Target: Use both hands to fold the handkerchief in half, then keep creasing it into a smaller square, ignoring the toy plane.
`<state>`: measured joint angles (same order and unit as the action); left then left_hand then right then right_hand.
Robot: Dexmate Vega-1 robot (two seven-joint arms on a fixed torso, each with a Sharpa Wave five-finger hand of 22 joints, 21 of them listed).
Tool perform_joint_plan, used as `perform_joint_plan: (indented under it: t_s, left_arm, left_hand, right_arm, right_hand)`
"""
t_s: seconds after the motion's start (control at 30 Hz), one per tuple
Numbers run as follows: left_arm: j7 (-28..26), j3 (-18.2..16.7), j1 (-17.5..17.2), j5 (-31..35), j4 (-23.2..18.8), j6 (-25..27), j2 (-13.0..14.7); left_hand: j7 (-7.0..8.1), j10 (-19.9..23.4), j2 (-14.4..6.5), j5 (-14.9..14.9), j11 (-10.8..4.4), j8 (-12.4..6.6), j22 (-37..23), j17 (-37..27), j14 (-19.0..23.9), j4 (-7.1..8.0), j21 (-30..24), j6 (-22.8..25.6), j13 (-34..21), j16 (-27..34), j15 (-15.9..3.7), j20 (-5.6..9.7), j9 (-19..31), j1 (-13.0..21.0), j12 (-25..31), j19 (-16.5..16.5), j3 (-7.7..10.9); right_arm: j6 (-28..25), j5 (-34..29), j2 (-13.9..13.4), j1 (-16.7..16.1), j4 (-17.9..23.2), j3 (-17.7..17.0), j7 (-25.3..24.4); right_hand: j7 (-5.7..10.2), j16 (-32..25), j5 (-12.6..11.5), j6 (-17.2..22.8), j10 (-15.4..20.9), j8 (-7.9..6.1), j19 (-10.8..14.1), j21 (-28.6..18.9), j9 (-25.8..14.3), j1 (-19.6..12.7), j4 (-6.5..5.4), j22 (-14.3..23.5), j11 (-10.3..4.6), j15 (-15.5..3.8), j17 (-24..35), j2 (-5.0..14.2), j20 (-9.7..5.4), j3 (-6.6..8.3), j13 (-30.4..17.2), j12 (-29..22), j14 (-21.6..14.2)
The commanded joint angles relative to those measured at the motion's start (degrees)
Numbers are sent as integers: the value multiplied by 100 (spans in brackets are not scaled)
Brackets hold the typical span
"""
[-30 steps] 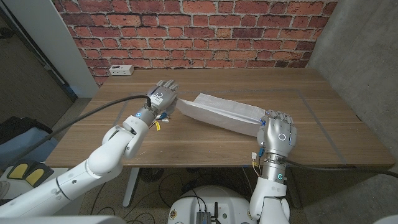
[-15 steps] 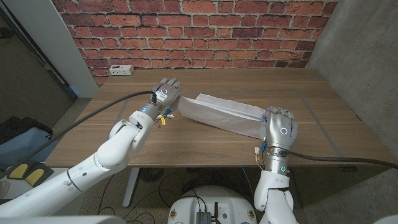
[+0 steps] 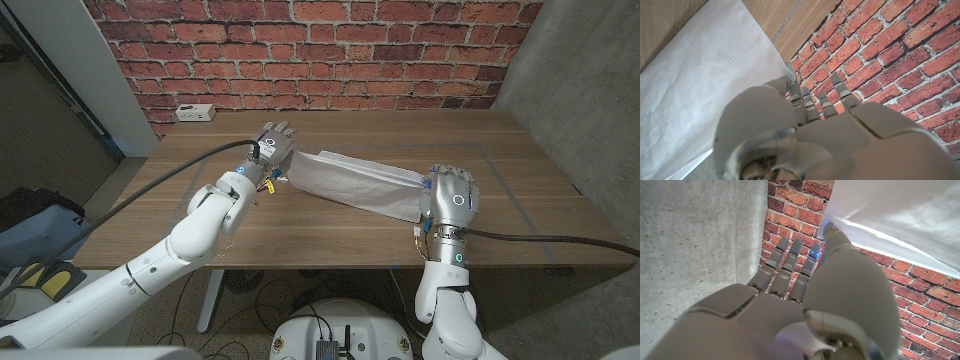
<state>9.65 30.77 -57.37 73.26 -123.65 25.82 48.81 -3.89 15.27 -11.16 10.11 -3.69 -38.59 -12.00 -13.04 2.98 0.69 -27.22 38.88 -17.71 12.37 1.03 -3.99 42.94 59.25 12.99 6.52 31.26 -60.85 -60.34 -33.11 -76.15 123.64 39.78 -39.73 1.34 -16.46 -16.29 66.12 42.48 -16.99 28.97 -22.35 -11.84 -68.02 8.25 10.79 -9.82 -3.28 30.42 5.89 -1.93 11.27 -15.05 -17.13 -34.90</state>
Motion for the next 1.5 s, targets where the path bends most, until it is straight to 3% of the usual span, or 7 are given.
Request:
perform_joint_plan:
  t_s: [0.03, 0.53, 0.93, 1.5]
  left_arm:
    - [183, 268, 454, 129, 359, -73, -286]
    - [118, 604, 994, 209, 869, -100, -583]
    - [262, 853, 1440, 129, 1258, -190, -733]
    - [551, 1230, 2010, -25, 1788, -287, -898]
  left_hand:
    - [-14, 10, -6, 3, 15, -38, 0, -6, -6, -22, -33, 58, -19, 50, -25, 31, -4, 27, 22, -21, 2]
    - [-5, 50, -6, -1, -17, -66, 4, 13, 22, -38, -63, 67, -33, 62, -46, 22, -71, 12, 38, -14, -22]
    - [93, 95, 31, -7, -34, -108, 7, 39, 59, -77, -84, 140, -33, 68, -53, 24, -125, 7, 49, -8, -56]
    - [218, 162, 142, 0, -79, -190, 22, 156, 166, -293, -131, 400, -11, 43, -132, 29, -284, 50, 48, 20, -170]
  right_arm:
    - [165, 260, -107, 247, -158, -142, 142]
    - [348, 629, -227, 647, -431, -242, 253]
    - [389, 898, -281, 991, -673, -204, 399]
    - [420, 1251, -446, 1496, -968, -13, 781]
  right_hand:
    - [-8, -5, 10, 39, 54, -27, 10, -26, -16, -11, -20, 19, 12, -958, 25, 39, 24, 1, -15, 4, -60]
    - [14, 19, 18, 42, 61, -22, 8, -29, -17, -24, -12, 19, 23, -959, 24, 46, 34, 5, -24, 16, -63]
    - [20, 44, 24, 36, 58, -17, 12, -32, -19, -15, -17, 18, 16, -951, 12, 49, 47, 8, -30, 29, -69]
    - [25, 72, 34, -5, 72, 4, 7, -33, -19, 5, -24, 17, 17, -949, 4, 47, 61, 6, -42, 39, -81]
